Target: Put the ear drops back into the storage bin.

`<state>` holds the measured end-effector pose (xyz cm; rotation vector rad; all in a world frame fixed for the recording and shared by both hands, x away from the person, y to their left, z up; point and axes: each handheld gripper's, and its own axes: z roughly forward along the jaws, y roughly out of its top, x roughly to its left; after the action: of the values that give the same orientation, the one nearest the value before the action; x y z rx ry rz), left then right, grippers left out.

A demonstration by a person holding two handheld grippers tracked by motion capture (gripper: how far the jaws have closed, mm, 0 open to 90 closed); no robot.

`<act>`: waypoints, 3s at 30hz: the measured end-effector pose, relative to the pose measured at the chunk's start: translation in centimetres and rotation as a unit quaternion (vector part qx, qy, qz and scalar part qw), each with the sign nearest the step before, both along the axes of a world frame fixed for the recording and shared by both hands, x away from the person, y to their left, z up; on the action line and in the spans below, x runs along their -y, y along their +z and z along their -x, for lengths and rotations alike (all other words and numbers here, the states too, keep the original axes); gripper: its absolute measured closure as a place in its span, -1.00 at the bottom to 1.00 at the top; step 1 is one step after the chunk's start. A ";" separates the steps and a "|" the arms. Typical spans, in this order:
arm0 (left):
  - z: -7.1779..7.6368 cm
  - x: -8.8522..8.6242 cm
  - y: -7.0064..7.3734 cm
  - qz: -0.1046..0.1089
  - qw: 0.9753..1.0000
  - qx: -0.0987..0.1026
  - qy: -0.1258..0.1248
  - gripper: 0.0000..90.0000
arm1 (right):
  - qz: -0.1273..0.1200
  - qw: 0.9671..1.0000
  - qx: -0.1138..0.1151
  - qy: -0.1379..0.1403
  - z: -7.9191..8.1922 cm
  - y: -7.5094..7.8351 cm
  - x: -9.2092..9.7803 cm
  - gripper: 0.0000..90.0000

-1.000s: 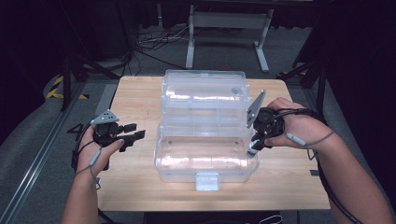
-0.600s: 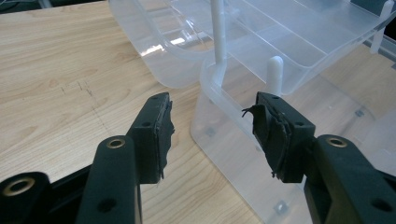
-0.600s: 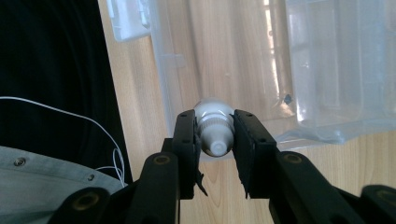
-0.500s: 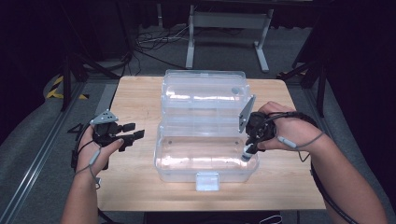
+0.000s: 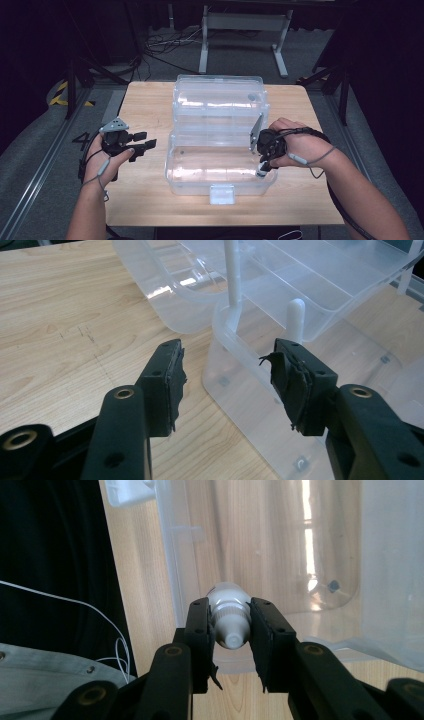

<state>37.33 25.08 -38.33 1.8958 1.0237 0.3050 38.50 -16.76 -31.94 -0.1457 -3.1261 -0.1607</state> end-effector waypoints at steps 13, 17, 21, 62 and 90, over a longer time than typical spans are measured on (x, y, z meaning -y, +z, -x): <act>0.0 0.0 -0.1 -0.001 1.000 -0.002 0.000 0.06 | 0.029 0.999 -0.019 0.004 -0.4 -2.9 -0.3 0.59; 0.0 0.0 -0.1 0.000 1.000 -0.003 0.001 0.06 | 0.038 0.999 -0.024 0.005 -0.6 -3.9 -0.4 0.59; -0.1 -0.1 -0.2 0.000 1.000 -0.004 0.000 0.06 | 0.042 0.999 -0.029 0.002 -0.8 -4.6 -0.4 0.59; -0.3 0.0 -0.6 -0.001 1.000 -0.011 -0.001 0.06 | 0.032 0.999 -0.018 -0.006 -0.8 -5.8 0.4 0.34; 2.8 7.1 2.0 -0.016 0.981 0.000 -0.194 0.20 | -0.267 0.952 0.085 -0.121 -2.8 3.6 3.6 0.21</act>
<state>34.53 18.00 -36.33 2.0735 0.6312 0.0929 41.30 -20.32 -28.32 -0.5279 -3.0716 -1.0555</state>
